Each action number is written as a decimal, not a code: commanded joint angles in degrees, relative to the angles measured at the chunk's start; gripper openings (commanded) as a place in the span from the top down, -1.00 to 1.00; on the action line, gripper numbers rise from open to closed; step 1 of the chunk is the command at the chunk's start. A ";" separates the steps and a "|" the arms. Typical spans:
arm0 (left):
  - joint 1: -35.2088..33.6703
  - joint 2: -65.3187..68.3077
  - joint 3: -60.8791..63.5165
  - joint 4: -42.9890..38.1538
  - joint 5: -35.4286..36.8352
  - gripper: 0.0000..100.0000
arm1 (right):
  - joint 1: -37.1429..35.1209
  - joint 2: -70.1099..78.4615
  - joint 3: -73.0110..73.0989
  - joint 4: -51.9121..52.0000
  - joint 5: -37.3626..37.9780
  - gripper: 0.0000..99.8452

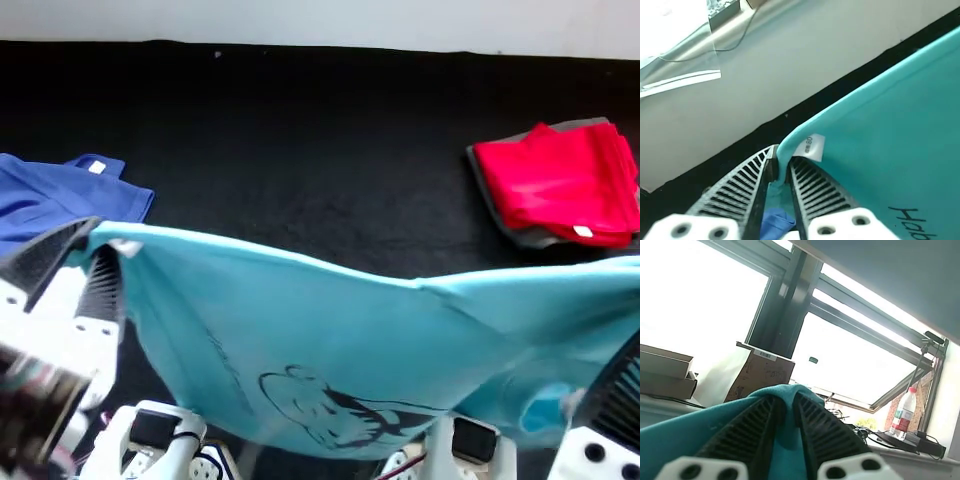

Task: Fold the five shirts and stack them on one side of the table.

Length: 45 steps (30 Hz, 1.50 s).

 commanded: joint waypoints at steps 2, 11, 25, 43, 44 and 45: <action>-0.31 -2.42 4.26 -0.09 -0.09 0.98 | -0.22 2.59 -0.13 -0.84 0.79 0.99; -0.40 -11.91 10.86 -0.35 -0.26 0.98 | -0.22 0.57 -0.13 1.54 0.44 0.99; -6.02 -2.51 22.99 -9.76 -0.44 0.98 | -8.66 5.32 31.34 -6.02 0.35 0.99; -12.09 38.29 12.97 -28.13 -5.54 0.98 | -15.34 35.30 42.68 -31.43 -0.88 0.99; -12.18 40.57 10.24 -27.34 -5.54 0.98 | -15.60 37.85 38.46 -29.93 -2.02 0.99; -12.18 42.68 8.13 -26.37 -5.54 0.98 | -15.78 40.48 34.86 -28.53 -2.90 0.99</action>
